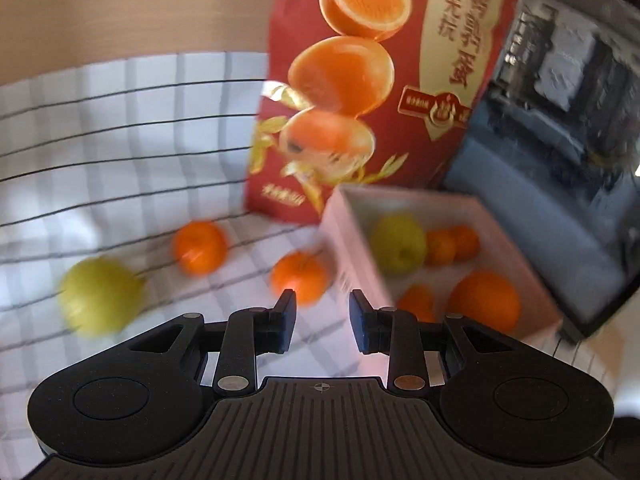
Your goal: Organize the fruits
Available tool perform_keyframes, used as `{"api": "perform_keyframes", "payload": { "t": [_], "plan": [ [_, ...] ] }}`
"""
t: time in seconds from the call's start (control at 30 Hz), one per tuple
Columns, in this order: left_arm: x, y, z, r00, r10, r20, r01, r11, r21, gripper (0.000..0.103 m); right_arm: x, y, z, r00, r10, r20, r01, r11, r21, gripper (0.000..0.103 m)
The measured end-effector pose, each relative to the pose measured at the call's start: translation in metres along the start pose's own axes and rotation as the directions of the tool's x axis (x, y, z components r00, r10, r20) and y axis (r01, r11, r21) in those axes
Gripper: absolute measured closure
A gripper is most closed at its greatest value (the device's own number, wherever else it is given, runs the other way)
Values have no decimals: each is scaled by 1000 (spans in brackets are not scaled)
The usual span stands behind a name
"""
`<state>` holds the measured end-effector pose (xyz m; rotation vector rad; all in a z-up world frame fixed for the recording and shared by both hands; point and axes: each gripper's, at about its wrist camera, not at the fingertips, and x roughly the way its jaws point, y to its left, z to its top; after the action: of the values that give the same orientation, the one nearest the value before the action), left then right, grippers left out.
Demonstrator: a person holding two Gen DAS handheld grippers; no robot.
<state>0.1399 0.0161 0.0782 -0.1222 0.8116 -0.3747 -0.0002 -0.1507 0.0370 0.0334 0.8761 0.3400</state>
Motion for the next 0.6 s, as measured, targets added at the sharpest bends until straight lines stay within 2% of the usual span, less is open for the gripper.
{"api": "perform_keyframes", "payload": {
  "t": [0.1,0.23,0.33,0.4,0.53,0.6],
  "plan": [
    [27,0,22,999,21,-42,-21,1000,7,70,-3,2,-4,998,-29,49,29,1000,-2,51],
    [47,-1,27,993,77,-95,-67,992,107,70,-10,2,-11,994,-39,103,38,999,5,49],
    [59,6,26,991,56,-124,-43,994,102,70,-12,-2,-18,991,-38,125,35,999,31,42],
    [67,10,27,992,44,-121,-33,995,92,59,-10,-5,-23,991,-35,126,29,998,56,42],
    [79,15,29,989,77,-125,-63,992,110,53,-7,-7,-34,992,-47,119,36,995,94,42],
    [86,21,27,985,53,-165,-40,996,84,47,-4,-7,-40,991,-68,118,56,993,100,38]
  ]
}}
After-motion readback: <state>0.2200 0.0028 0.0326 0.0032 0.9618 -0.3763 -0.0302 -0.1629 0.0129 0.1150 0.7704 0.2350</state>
